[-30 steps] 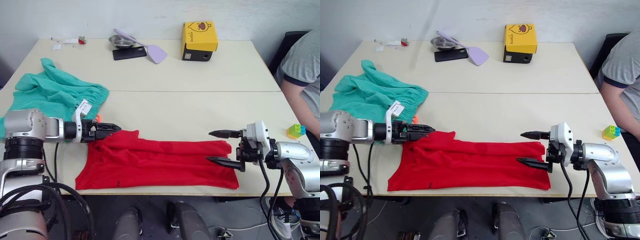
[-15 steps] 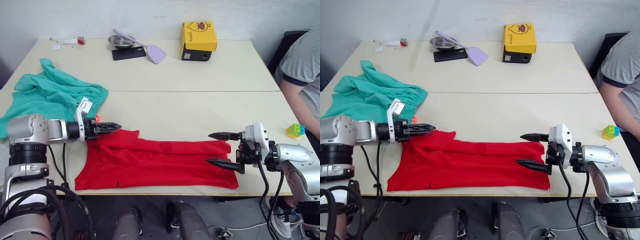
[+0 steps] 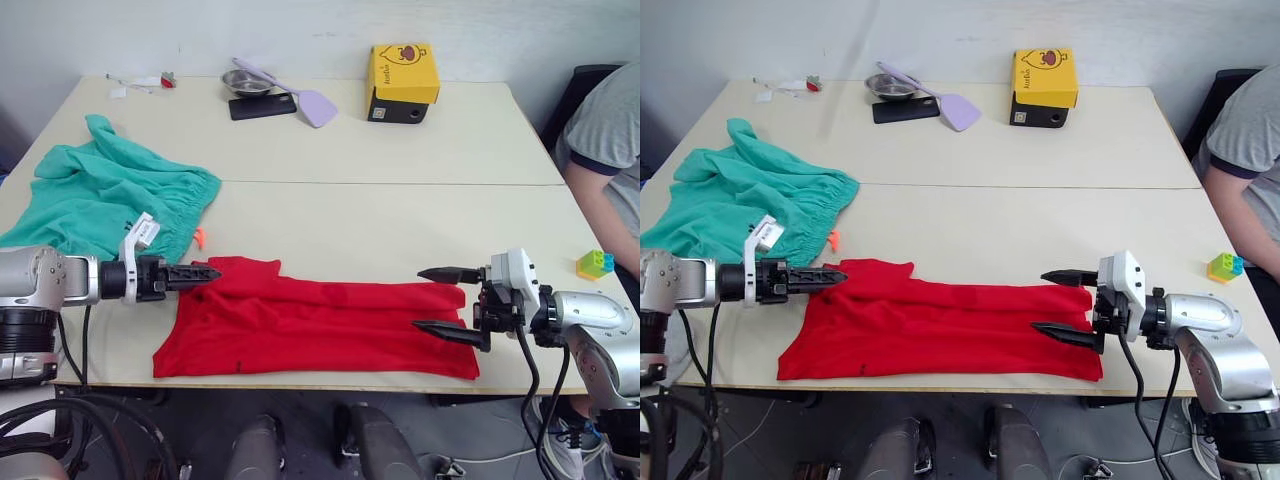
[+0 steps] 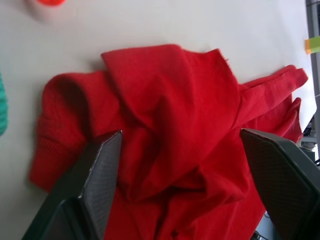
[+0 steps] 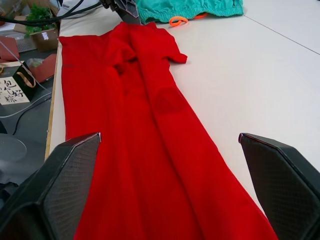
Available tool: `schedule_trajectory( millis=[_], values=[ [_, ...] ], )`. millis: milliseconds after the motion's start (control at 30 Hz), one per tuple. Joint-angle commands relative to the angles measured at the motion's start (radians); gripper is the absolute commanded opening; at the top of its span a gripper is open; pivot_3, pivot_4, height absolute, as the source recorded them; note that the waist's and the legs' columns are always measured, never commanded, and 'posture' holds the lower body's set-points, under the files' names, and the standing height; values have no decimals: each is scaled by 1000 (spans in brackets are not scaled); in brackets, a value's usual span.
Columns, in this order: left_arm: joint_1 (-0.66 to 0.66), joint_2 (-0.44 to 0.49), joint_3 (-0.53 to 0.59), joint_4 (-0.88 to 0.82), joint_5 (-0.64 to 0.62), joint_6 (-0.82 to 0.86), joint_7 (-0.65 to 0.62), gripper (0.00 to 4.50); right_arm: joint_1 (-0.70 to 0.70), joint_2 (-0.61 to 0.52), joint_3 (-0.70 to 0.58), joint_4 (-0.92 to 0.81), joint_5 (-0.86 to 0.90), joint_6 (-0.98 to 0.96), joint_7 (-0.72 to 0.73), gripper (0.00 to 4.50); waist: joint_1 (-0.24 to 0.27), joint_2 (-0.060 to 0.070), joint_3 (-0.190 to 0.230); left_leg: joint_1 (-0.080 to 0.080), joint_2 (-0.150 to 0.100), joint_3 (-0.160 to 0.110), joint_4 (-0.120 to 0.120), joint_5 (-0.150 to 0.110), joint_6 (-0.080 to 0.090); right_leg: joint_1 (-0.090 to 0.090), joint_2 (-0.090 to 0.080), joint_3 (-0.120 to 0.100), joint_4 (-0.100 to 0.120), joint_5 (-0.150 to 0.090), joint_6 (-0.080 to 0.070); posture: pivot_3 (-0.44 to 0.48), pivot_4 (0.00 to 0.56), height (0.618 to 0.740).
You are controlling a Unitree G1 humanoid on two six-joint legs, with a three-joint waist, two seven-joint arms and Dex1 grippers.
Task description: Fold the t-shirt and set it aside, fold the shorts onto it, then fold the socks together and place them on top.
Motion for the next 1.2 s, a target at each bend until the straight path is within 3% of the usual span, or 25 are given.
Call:
schedule_trajectory(
  millis=[33, 467, 567, 767, 867, 1033, 1200],
  values=[
    [-33, -11, 8, 4, -9, 18, 8, 3765, -16, -5, -11, -15, 9, -6, -4, 4500, 0, 0, 0, 0, 0, 0, 0, 0, 0, 0, 0, 0, 0, 0, 0, 0, 150, 740],
    [-158, -109, -19, 134, 26, -16, 43, 3765, -25, 4, 5, -1, 2, -16, -15, 4500, 0, 0, 0, 0, 0, 0, 1, 0, 0, 0, 0, 0, 0, 0, 0, 0, 150, 740],
    [-172, -126, -17, 146, 31, -36, 46, 3133, -23, 5, 6, 5, -1, -23, -12, 4500, -1, 0, 0, 0, 0, 0, 0, 0, 0, 0, 0, 0, 0, 0, 0, 0, 150, 740],
    [-126, -131, 1, 118, 34, -133, 24, 1149, 12, 1, -18, 6, -1, -27, -27, 4500, -1, 0, 0, 0, 0, 0, 0, 0, -1, 0, 1, 0, 0, 0, 0, 0, 150, 740],
    [-76, -143, 45, 76, 20, -272, -19, 164, 24, 2, -31, 6, -1, -39, -38, 4500, -3, 0, 0, 0, 0, 1, 0, 0, -1, 0, 1, 0, 0, 0, 0, 0, 150, 740],
    [70, -122, 83, -94, 7, -547, -203, 52, 33, -8, -30, 14, 1, -55, -27, 4500, -2, 0, 0, 0, 1, 1, 0, 0, -1, 0, 0, 0, 0, 0, 0, 0, 150, 740],
    [215, -72, 52, -199, 91, -858, -358, 52, 46, -12, -43, 37, -6, -71, -29, 4500, -3, 0, 0, 0, 0, 0, 0, 0, -1, 0, 0, 0, 0, 0, 0, 0, 150, 740]
  ],
)
